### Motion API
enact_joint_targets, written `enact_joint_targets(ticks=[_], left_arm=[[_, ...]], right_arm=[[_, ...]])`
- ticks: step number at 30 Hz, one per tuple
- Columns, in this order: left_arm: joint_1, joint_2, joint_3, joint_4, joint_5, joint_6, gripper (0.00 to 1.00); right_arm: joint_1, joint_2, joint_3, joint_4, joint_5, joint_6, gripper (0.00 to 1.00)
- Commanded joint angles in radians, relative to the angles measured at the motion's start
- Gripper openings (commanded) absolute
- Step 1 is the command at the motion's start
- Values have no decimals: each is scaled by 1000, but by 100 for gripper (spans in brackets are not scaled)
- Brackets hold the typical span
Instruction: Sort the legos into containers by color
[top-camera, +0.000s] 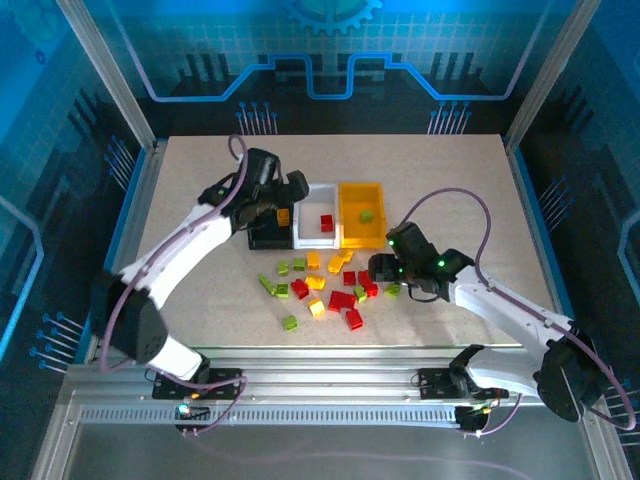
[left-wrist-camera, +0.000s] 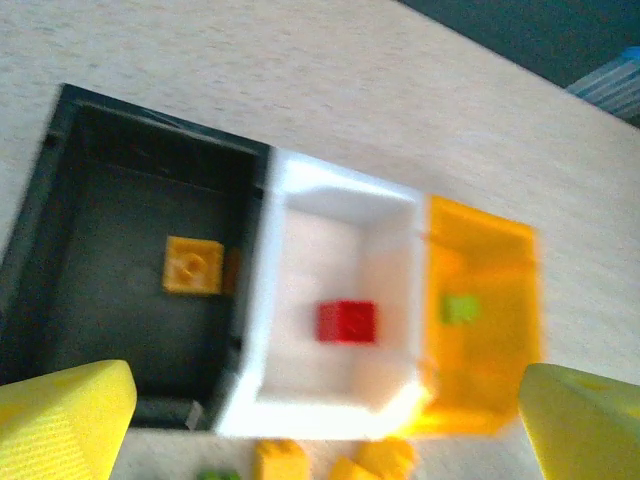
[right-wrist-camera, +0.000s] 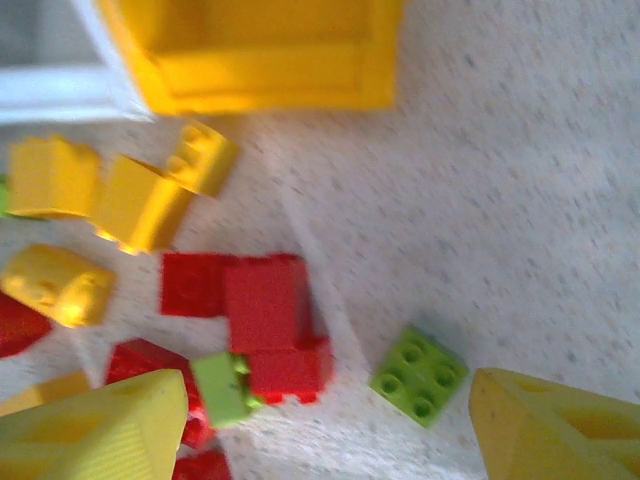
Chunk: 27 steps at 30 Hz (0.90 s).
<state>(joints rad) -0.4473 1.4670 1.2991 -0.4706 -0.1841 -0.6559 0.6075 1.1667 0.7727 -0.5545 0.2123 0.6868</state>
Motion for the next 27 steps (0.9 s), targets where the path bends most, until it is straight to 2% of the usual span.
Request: enact_joint_targets(ticks=[1, 4, 11, 21, 27], left_arm=[[-60, -129, -144, 43, 53, -26, 99], [-96, -244, -298, 70, 55, -57, 99], [-110, -432, -573, 110, 83, -123, 99], [-112, -568, -749, 135, 90, -172, 99], [-111, -564, -743, 127, 82, -165, 99]], right_arm=[[-22, -7, -55, -62, 35, 63, 74], [-41, 11, -94, -45, 27, 78, 72], [-71, 79, -125, 66, -22, 113, 71], [-103, 199, -80, 114, -50, 130, 68], [-102, 246, -84, 96, -59, 140, 56]])
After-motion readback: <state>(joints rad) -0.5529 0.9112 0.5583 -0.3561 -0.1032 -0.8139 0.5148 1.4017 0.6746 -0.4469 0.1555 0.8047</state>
